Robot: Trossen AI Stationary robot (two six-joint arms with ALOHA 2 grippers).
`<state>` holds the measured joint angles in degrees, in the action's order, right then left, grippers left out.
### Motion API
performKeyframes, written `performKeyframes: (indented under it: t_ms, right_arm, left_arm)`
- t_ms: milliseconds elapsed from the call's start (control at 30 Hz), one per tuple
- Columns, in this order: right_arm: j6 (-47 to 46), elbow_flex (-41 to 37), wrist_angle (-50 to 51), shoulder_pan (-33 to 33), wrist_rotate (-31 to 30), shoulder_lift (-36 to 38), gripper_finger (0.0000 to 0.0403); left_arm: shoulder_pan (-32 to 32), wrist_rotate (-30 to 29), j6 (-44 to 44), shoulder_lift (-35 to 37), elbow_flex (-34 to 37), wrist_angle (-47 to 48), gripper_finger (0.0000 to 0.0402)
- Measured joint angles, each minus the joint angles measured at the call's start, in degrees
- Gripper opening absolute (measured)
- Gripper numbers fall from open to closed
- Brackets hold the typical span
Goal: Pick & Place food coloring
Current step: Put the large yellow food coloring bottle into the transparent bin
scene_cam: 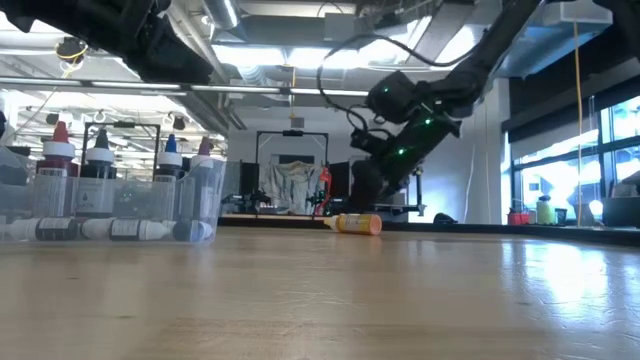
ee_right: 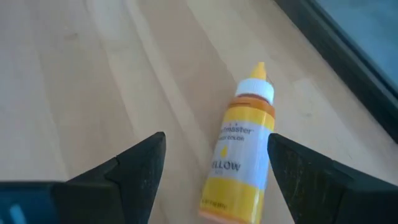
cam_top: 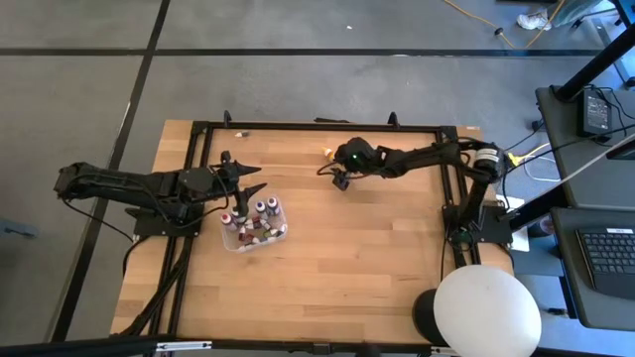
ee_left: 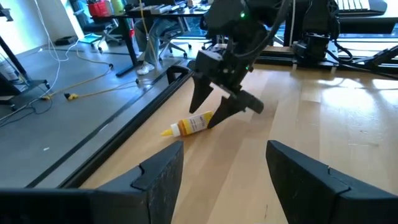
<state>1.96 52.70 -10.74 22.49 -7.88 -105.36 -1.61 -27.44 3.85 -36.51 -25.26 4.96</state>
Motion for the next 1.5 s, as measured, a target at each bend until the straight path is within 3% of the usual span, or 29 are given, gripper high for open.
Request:
performKeyframes:
  t_ms: [333, 567, 1067, 1500]
  right_arm:
    - [0.0, 0.7, 2.7, 1.6, -3.4, -2.0, 0.0284]
    - [-1.8, 0.7, 4.8, 2.5, 0.2, -2.0, 0.0281]
    - [-1.9, 0.7, 6.0, 2.5, 0.0, -2.0, 0.0159]
    - [-1.7, 0.6, 6.0, 0.4, 0.0, 0.1, 0.0151]
  left_arm:
    - [0.0, 0.1, 0.0, 0.0, 0.0, 0.0, 0.0222]
    - [0.0, 0.1, 0.0, 0.0, 0.0, 0.0, 0.0225]
    - [0.0, 0.1, 0.9, 0.0, 0.0, 0.0, 0.0224]
    - [0.0, 0.1, 0.9, 0.0, 0.0, 0.0, 0.0224]
